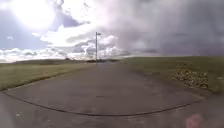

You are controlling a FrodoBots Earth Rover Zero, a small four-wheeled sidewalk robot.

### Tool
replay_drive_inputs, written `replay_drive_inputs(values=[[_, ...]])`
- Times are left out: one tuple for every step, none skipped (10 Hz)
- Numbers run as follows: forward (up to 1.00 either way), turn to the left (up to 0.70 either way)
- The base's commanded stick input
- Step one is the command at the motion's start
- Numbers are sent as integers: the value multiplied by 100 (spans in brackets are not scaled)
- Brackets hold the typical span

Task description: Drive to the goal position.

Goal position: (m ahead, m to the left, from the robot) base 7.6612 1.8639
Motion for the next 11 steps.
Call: replay_drive_inputs(values=[[100,0],[100,0],[100,0],[100,0],[100,0],[100,0],[100,0],[100,0],[100,0],[100,0],[100,0]])
